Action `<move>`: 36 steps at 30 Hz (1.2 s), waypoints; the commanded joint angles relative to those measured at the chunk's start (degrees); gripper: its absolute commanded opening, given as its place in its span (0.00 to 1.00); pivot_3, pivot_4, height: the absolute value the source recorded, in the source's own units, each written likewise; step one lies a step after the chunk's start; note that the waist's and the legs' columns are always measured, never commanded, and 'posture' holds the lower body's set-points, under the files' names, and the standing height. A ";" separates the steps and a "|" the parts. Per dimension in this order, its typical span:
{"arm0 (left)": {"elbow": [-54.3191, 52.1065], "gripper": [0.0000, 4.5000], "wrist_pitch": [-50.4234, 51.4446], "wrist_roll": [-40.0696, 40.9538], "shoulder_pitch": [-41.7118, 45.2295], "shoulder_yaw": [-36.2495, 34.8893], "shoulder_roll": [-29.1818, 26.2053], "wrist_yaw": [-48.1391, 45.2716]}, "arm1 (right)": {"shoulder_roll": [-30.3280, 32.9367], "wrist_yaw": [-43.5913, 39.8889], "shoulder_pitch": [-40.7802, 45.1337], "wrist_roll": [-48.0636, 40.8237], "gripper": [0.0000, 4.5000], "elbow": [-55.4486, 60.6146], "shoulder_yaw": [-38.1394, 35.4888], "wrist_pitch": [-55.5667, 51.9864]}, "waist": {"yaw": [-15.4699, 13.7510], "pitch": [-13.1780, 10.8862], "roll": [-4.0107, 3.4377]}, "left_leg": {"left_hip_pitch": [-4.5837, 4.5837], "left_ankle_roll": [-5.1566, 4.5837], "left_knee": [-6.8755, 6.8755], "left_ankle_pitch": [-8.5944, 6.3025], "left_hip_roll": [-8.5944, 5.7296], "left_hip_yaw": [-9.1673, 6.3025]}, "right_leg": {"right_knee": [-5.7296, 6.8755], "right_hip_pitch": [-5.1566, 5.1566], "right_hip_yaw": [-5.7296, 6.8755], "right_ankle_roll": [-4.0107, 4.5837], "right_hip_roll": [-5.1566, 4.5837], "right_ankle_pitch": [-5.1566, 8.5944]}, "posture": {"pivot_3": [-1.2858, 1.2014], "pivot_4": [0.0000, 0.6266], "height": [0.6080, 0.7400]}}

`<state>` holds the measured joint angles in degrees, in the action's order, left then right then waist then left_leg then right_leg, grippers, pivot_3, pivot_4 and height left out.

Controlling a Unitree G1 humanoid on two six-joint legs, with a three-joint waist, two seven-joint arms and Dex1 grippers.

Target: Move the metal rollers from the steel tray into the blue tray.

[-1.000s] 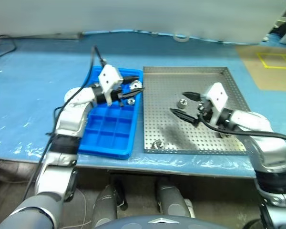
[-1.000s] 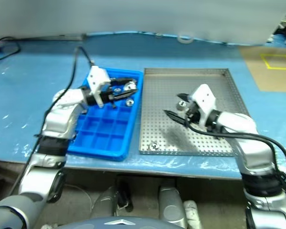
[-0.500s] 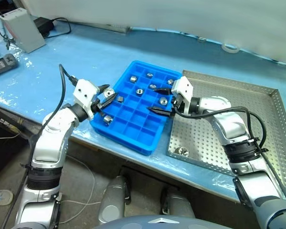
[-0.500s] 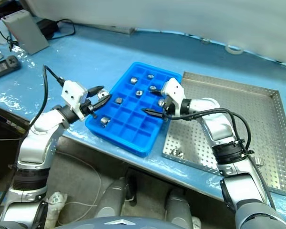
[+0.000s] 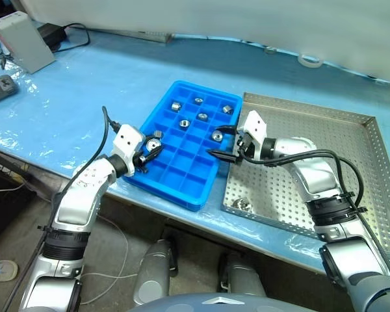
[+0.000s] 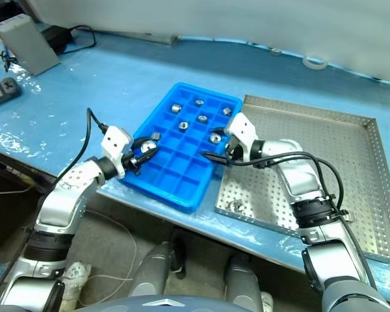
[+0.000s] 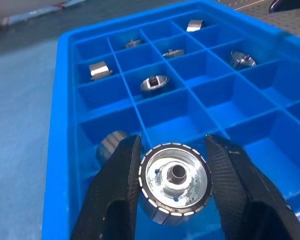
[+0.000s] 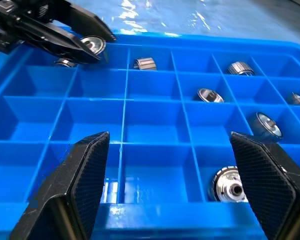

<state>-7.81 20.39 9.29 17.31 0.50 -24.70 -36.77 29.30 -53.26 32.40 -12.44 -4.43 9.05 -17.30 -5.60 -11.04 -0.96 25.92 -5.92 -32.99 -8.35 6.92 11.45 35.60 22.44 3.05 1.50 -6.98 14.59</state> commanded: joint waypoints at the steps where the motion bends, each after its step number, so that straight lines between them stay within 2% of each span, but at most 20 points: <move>1: -0.16 0.36 -1.11 0.26 1.41 1.02 0.68 0.11 | 0.26 0.35 -0.48 -0.10 0.90 1.69 -1.39 1.30 | -0.06 0.00 0.00 | -0.04 0.01 0.00 0.03 0.00 0.00 | 0.00 -0.04 0.00 0.00 0.00 0.00 | 0.56 0.24 1.00; 12: 5.76 0.36 -0.51 0.53 4.13 1.21 0.97 -0.44 | -0.12 1.49 -0.35 -0.16 0.90 2.51 -1.52 0.93 | 0.08 0.01 0.00 | -0.16 0.11 0.03 0.30 0.01 0.00 | 0.14 -0.07 -0.01 0.00 -0.01 -0.01 | 0.56 0.24 1.00; 14: 4.78 0.52 1.05 3.16 4.20 0.37 1.43 -1.71 | -0.17 1.64 -0.45 -0.26 0.90 2.70 -1.62 0.92 | 0.11 0.01 0.00 | -0.16 0.09 0.03 0.29 0.01 0.00 | 0.14 -0.06 -0.01 0.00 -0.01 -0.01 | 0.56 0.24 1.00; 15: 4.19 0.57 1.40 3.63 4.21 0.31 1.42 -1.88 | -0.18 1.70 -0.45 -0.27 0.90 2.73 -1.64 0.92 | 0.13 0.01 0.00 | -0.15 0.09 0.03 0.29 0.01 0.00 | 0.14 -0.06 -0.01 0.00 -0.01 -0.01 | 0.56 0.24 1.00; 18: 3.98 0.79 1.49 1.82 5.26 1.16 1.04 -0.22 | -0.29 2.00 -0.23 -0.40 0.90 2.75 -1.70 0.80 | 0.09 0.01 0.00 | -0.13 0.08 0.03 0.30 0.01 0.00 | 0.14 -0.05 -0.01 0.00 -0.01 -0.01 | 0.56 0.24 1.00; 26: -4.86 0.79 8.77 13.10 8.46 -3.12 0.65 -3.68 | 0.23 3.12 0.45 -0.13 0.90 1.26 -3.07 1.61 | 0.08 0.01 0.00 | -0.13 0.06 0.02 0.32 0.01 0.00 | 0.15 -0.06 0.00 0.01 -0.01 -0.01 | 0.56 0.24 1.00; 30: -7.66 0.79 10.13 16.98 10.17 -3.53 2.16 -3.30 | -1.63 14.60 6.00 3.29 0.90 -11.41 -8.25 5.95 | 0.17 0.01 0.00 | -0.14 0.05 0.00 0.32 0.01 0.01 | 0.17 -0.06 0.00 0.02 -0.01 -0.02 | 0.56 0.24 1.00; 36: -5.03 0.79 14.15 20.77 12.69 -1.30 5.85 -3.53 | -1.03 25.29 9.10 9.19 0.90 -24.23 -10.59 12.22 | 0.12 0.01 0.01 | -0.15 0.03 -0.01 0.36 0.00 0.07 | 0.12 -0.13 0.02 0.06 -0.04 -0.04 | 0.55 0.24 1.00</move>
<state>-12.56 33.32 27.91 28.76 -1.22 -19.31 -39.52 27.63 -31.61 39.77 -5.15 -26.49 0.12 -7.32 -5.49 -11.03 -0.95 25.81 -5.89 -32.99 -7.99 6.92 11.52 35.72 22.35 3.07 1.55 -7.02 14.55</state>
